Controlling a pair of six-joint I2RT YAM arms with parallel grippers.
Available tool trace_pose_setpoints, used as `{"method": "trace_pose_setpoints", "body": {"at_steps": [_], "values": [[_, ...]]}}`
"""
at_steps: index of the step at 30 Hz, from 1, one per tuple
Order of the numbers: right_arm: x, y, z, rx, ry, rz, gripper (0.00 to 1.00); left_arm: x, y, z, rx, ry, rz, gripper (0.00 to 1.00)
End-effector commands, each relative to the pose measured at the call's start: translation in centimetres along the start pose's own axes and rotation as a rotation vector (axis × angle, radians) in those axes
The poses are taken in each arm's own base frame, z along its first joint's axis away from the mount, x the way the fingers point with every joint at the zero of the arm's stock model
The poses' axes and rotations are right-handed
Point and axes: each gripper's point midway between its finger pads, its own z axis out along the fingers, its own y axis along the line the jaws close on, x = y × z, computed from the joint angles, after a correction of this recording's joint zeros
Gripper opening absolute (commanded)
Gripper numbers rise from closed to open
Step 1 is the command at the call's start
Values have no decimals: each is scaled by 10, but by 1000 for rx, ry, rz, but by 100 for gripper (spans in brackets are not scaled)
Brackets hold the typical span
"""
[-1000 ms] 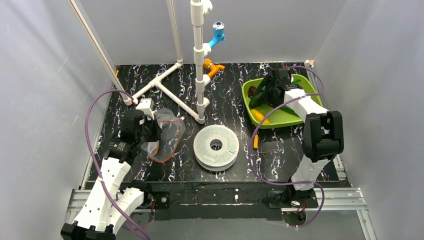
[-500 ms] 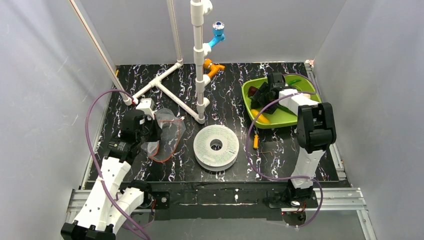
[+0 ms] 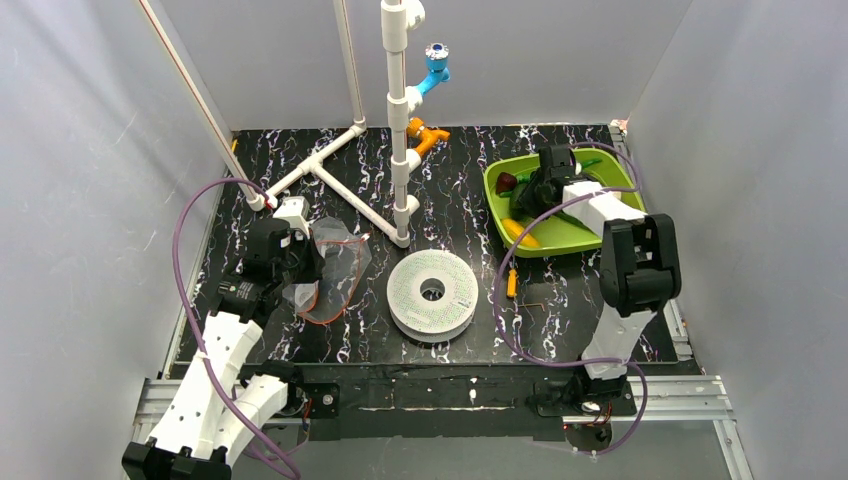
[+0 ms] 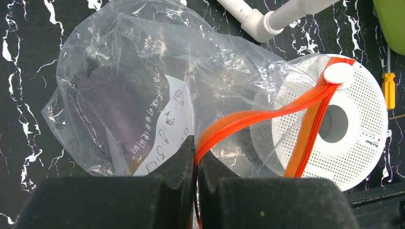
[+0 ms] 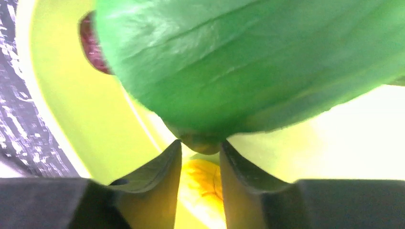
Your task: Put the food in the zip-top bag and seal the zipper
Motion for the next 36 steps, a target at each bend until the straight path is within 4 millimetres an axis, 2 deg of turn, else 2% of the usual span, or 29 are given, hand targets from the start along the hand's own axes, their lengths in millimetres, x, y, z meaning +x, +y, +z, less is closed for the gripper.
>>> {"method": "trace_pose_setpoints", "body": {"at_steps": [1,5,7,9,13,15,17,23,29,36], "values": [[-34,16,-36,-69,-152,-51,34,-2,-2,-2,3,-4,2,0],[-41,17,-48,-79,-190,-79,18,-2,-1,-1,3,-2,2,0],[-43,16,-51,-75,-203,-86,18,-2,-1,-1,3,-1,1,0],[-44,17,-50,-78,-206,-105,29,-2,-1,-1,3,0,1,0],[-41,19,-38,-69,-162,-163,58,-2,-2,-1,4,0,3,0],[-44,21,-29,-52,-156,-213,65,-2,-2,-1,4,0,3,0],[-43,20,-19,-27,-140,-251,66,-2,-1,-1,4,1,3,0],[-38,19,9,7,-86,-305,66,-2,-1,-1,4,-3,3,0],[-31,19,18,27,-55,-323,64,-1,-1,-1,1,0,3,0],[-29,17,21,37,-42,-324,47,-1,-1,-1,1,-1,3,0]]}}
